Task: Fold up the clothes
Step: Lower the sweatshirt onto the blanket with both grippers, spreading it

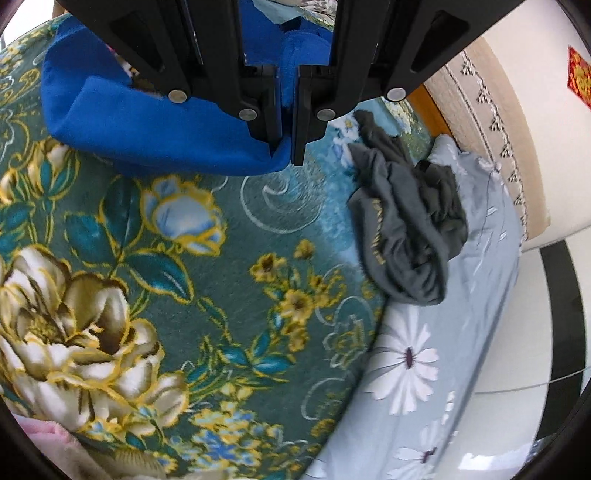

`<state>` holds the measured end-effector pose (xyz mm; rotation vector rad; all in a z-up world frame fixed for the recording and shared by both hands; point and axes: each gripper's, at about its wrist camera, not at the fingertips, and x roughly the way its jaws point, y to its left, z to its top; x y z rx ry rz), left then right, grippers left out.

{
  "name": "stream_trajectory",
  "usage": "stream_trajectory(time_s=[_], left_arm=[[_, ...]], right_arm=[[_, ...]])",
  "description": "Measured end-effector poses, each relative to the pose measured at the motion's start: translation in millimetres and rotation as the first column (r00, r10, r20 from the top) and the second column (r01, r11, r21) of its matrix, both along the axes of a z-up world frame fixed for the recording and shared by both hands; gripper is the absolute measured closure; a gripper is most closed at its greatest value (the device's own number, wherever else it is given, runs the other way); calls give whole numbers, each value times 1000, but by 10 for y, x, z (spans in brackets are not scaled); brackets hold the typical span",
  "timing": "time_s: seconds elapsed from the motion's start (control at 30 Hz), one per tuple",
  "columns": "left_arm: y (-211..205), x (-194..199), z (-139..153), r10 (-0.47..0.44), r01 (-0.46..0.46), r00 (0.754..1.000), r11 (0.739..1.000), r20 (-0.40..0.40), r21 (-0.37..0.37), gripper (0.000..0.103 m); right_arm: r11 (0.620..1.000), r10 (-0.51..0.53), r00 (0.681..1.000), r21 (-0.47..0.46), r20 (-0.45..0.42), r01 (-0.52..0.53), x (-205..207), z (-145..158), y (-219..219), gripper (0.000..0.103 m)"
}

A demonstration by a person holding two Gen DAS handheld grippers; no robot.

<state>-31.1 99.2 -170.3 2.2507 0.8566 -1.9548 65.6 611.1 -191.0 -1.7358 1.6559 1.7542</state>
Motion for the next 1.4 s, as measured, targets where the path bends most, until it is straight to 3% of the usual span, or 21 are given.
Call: stream_trajectory(time_s=[0.5,0.8,0.87,0.93,0.97,1.2,1.3,1.4], left_arm=[[233,-394,-963,57,-48,988,997,143,-67,94],[192,-421,-1162,118,-115,978,993,170,-28,92],[171,-405,-1129,129,-130,977,991,170,-8,90],[144,-378,-1055,143,-149,976,988,164,24,86],[127,-359,-1000,151,-160,976,986,160,47,85],[2,-154,-347,159,-161,987,968,28,193,80],[-113,12,-4,129,-114,990,970,-60,216,78],[-302,157,329,74,-44,986,981,-149,190,77]], right_arm=[[999,-40,982,-11,186,42,-287,-810,118,95],[998,-58,977,-3,204,60,-295,-925,109,91],[997,-78,980,-1,185,80,-286,-862,114,82],[995,-97,981,0,166,99,-277,-799,118,63],[996,-94,984,4,149,94,-280,-716,113,60],[998,-50,998,46,23,49,-310,-82,71,57],[997,-27,999,70,-20,29,-190,169,0,56],[995,3,999,96,-41,1,28,343,-139,56]])
